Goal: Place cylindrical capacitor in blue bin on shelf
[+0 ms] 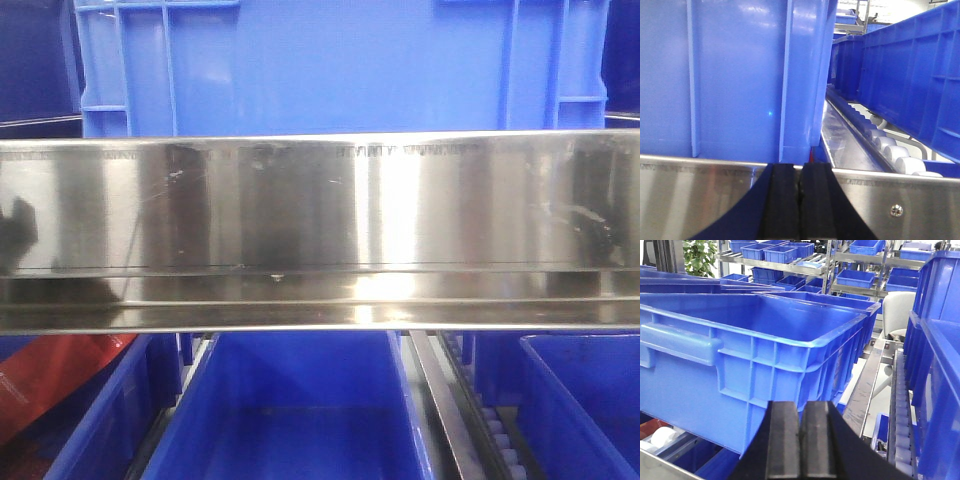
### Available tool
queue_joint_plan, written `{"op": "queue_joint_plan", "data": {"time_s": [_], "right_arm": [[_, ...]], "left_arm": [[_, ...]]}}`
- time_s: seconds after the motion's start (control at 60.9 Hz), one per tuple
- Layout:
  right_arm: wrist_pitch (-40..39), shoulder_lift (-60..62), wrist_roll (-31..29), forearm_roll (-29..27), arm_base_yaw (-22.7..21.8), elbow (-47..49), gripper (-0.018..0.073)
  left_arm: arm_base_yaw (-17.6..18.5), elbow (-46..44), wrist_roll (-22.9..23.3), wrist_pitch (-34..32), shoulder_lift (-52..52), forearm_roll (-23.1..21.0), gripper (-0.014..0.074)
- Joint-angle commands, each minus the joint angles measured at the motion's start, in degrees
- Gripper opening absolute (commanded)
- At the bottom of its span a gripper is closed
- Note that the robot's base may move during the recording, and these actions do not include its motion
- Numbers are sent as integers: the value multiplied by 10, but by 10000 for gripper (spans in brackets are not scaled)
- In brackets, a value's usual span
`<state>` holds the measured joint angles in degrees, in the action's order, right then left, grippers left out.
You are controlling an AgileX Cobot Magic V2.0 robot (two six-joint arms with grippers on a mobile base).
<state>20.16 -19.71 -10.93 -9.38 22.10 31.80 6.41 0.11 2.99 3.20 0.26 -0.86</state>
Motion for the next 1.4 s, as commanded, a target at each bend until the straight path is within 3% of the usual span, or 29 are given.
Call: {"op": "queue_joint_plan", "data": {"time_s": [0.0, 0.213, 0.492, 0.64, 1.05, 1.379], "right_arm": [[-17, 3, 0, 4, -3, 0, -142], [-26, 3, 0, 7, -21, 0, -142], [-58, 45, 32, 7, -175, -67, -142], [-72, 103, 35, 14, -214, -146, -142], [-106, 197, 42, 34, -221, -312, -142], [-120, 197, 67, 30, -221, -318, -142]], "left_arm": [[0, -1, -2, -13, -3, -4, -111], [0, -1, -2, -13, -3, -4, -111], [0, -1, -2, -13, -3, -4, -111], [0, -1, -2, -13, -3, -4, -111], [0, -1, -2, -13, -3, -4, -111], [0, -1, -2, -13, -3, -4, -111]]}}
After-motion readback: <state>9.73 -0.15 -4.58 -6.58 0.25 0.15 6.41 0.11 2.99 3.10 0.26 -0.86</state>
